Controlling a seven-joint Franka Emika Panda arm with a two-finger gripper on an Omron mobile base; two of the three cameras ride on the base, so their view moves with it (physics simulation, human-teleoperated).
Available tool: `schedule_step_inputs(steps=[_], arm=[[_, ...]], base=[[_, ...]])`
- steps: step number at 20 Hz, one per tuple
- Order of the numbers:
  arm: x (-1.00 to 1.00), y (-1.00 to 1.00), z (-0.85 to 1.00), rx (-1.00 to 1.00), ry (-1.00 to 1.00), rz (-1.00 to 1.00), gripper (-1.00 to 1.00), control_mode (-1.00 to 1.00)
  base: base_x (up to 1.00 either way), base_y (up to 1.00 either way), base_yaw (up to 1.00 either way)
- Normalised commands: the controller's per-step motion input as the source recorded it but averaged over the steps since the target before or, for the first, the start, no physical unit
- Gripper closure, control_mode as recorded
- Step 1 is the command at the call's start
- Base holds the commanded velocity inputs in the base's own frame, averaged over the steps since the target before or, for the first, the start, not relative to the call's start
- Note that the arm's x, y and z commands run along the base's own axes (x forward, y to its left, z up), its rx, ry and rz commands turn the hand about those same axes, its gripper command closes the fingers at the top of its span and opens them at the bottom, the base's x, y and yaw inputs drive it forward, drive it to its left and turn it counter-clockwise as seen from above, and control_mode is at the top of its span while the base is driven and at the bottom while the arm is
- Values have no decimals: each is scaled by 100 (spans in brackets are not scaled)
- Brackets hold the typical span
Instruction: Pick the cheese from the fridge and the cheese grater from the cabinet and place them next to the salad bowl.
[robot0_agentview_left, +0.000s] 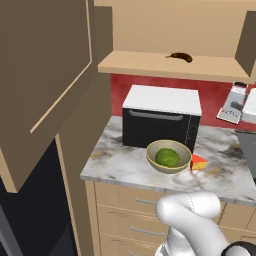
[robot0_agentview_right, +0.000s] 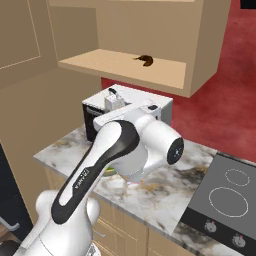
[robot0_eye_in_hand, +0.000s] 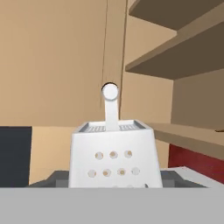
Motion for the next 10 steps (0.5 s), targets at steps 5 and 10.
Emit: schedule_step_inputs(steps=[5, 10], arm=[[-81, -22, -38, -9, -4, 11, 100, -100], [-25, -9, -44, -4, 0, 16, 100, -100]], base=[[0, 0, 0], [0, 0, 0]])
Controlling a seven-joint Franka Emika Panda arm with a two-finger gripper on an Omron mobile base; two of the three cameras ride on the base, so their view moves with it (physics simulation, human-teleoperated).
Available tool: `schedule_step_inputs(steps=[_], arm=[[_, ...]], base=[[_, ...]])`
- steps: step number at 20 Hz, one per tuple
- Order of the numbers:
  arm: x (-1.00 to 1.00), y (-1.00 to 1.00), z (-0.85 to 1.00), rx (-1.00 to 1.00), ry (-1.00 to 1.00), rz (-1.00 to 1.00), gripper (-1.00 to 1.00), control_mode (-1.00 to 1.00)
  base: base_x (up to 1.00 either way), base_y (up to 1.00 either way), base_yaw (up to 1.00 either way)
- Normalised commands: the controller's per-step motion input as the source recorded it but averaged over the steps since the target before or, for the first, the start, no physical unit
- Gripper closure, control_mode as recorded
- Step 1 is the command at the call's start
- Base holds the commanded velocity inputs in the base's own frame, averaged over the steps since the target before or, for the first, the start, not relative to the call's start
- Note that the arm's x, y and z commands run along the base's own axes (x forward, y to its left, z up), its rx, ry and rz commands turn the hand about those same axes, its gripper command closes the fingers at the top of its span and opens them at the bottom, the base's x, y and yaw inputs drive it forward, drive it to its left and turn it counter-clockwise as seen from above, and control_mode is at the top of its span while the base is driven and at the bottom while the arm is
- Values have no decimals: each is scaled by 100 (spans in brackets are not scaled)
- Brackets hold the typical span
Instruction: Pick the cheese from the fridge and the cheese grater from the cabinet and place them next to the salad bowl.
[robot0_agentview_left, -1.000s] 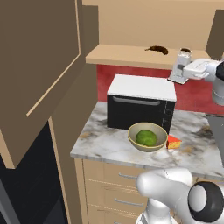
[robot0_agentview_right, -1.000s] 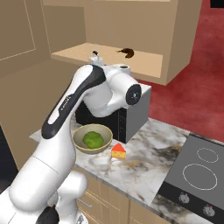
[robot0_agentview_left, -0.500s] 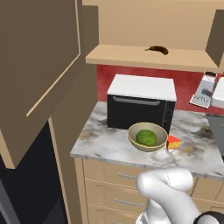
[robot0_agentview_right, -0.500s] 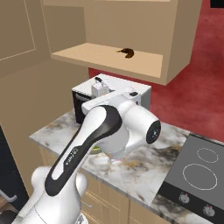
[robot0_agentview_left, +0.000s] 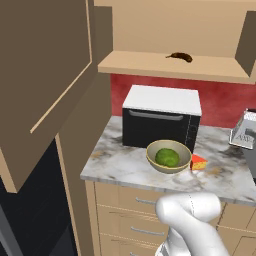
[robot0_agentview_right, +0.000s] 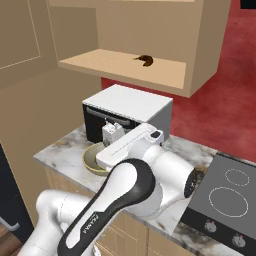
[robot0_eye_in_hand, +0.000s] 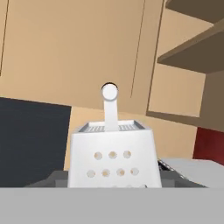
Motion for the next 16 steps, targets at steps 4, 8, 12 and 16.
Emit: schedule_step_inputs(steps=[4, 8, 12, 16], arm=[[0, -3, -38, 1, 1, 21, 100, -100], [12, -16, -50, 2, 4, 20, 100, -100], [17, -15, -68, 3, 4, 21, 100, -100], [25, -9, -83, 0, 0, 22, 100, -100]], base=[[0, 0, 0], [0, 0, 0], [0, 0, 0], [0, 0, 0]])
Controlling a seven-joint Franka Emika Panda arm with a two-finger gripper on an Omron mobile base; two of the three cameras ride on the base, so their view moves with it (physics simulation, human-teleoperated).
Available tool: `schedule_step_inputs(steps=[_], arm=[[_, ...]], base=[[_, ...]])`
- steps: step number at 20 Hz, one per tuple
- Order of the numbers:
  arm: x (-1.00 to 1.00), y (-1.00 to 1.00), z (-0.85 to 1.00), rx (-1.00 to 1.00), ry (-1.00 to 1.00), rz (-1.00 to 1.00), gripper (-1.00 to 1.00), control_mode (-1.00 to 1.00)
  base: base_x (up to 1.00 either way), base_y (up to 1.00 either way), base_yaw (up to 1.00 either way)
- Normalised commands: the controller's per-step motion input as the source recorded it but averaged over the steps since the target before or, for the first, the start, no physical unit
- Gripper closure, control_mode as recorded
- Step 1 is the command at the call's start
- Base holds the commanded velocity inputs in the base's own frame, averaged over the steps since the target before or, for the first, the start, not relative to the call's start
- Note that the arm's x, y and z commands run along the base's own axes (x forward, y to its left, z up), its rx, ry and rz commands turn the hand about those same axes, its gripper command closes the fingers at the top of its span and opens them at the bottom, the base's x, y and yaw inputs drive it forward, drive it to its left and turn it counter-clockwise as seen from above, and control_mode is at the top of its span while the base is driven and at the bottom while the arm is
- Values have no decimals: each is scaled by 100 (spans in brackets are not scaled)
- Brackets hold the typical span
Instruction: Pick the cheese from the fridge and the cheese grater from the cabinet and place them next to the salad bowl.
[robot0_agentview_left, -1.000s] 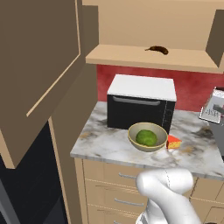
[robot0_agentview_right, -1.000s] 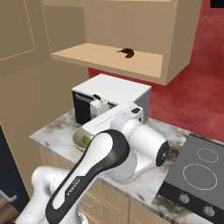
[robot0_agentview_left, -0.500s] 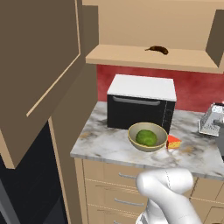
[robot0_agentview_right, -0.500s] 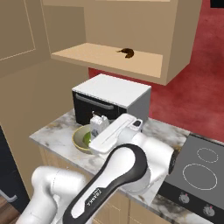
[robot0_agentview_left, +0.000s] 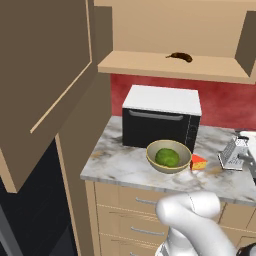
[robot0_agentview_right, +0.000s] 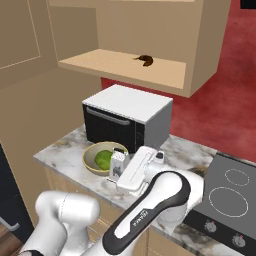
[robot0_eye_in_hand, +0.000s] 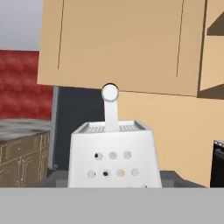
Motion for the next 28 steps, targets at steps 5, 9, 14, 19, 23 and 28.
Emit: schedule_step_inputs(steps=[5, 9, 14, 19, 23, 28], arm=[[28, -19, -76, 0, 0, 14, 100, -100], [32, -22, -61, 0, 0, 0, 100, -100], [36, -9, -52, 0, 0, 0, 100, -100], [32, -2, -41, 0, 0, 0, 100, -100], [30, 0, -43, -1, 0, 0, 100, -100], [32, 0, -38, -2, -2, 0, 100, -100]], base=[[0, 0, 0], [0, 0, 0], [0, 0, 0], [0, 0, 0], [0, 0, 0], [0, 0, 0]])
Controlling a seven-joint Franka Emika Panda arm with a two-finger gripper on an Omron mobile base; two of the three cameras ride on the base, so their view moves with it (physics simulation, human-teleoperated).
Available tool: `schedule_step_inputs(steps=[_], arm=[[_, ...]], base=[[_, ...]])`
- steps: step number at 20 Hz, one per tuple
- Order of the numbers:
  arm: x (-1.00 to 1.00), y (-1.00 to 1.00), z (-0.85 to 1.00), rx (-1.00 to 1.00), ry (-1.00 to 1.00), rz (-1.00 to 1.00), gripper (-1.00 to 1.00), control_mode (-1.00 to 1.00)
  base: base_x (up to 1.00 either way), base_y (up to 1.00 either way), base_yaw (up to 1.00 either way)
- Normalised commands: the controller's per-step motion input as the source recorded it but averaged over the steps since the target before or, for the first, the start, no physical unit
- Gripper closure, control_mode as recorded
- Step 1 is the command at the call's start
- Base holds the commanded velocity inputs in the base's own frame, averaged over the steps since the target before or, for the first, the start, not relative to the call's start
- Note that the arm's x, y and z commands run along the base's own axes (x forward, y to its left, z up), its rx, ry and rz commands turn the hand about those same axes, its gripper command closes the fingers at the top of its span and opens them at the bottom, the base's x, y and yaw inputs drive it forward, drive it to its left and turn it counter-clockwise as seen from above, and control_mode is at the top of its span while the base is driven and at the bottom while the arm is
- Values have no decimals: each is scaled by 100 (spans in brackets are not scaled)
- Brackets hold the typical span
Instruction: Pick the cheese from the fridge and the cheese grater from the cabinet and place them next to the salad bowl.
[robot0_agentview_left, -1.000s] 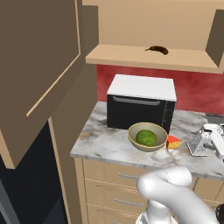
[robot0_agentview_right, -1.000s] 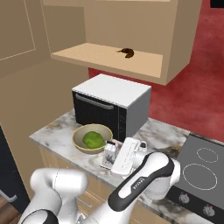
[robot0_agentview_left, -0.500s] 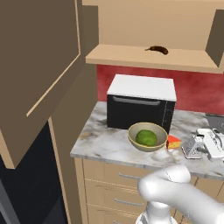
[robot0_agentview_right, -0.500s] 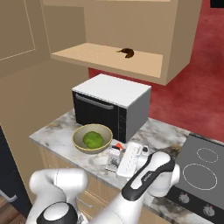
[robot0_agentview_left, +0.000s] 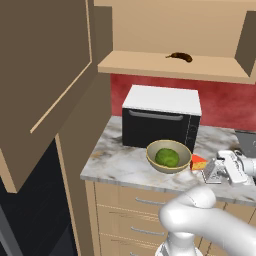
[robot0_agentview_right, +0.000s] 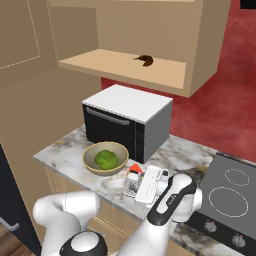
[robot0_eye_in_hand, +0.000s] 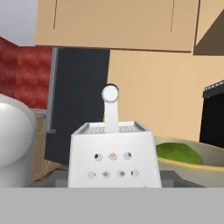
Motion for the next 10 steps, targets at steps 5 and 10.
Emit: schedule_step_inputs(steps=[5, 10], arm=[[33, -2, -34, 0, 0, -1, 100, -100], [27, 1, -17, 0, -2, -10, 100, -100]], base=[[0, 0, 0], [0, 0, 0]])
